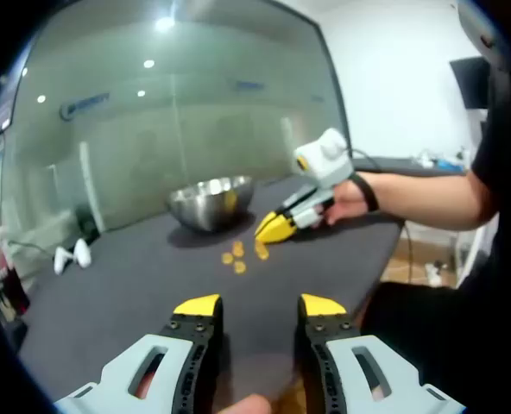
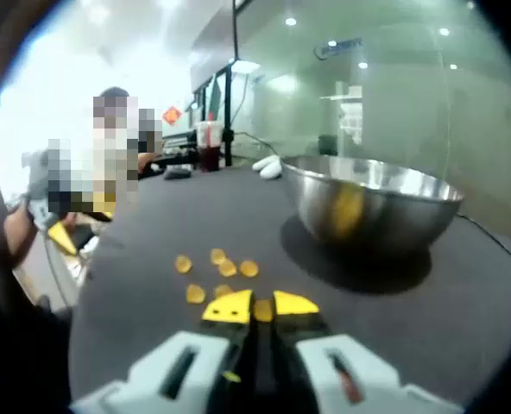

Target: Pick up the QQ candy scattered on the table and place it into the stainless steel bowl on the table

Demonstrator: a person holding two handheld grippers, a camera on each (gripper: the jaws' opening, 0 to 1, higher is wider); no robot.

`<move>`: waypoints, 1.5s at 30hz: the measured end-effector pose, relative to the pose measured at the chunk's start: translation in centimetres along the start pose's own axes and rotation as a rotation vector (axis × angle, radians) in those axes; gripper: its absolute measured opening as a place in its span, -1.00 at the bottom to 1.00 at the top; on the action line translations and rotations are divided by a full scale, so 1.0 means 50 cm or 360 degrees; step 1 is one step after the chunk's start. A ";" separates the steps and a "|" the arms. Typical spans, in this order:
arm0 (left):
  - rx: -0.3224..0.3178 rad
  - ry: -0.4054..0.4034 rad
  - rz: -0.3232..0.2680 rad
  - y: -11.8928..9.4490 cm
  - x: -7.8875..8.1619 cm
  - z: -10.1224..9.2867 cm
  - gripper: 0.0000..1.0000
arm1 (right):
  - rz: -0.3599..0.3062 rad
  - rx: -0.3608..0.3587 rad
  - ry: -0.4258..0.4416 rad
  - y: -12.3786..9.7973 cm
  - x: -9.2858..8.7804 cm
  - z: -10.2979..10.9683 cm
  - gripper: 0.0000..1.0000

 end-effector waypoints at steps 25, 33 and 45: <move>-0.0027 0.0010 0.0003 0.007 0.003 -0.021 -0.28 | -0.0435 -0.0610 -0.0241 -0.019 0.237 -0.152 -0.82; -0.0038 0.0011 0.0005 0.006 0.004 -0.026 -0.28 | -0.0388 -0.0649 -0.0287 0.042 0.234 -0.183 -0.83; -0.0041 0.0029 0.0024 0.004 0.010 -0.022 -0.28 | -0.0385 -0.0698 -0.0276 0.073 0.240 -0.211 -0.82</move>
Point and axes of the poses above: the point that each gripper's makers call its tool centre point, and the gripper's own axes: y roughly forward along the fingers, z roughly to its left, x roughly out of its top, the point moved 4 cm from there along -y, roughly backward along the fingers, and after that the axes turned 14 degrees about -z, right-handed, at the moved point
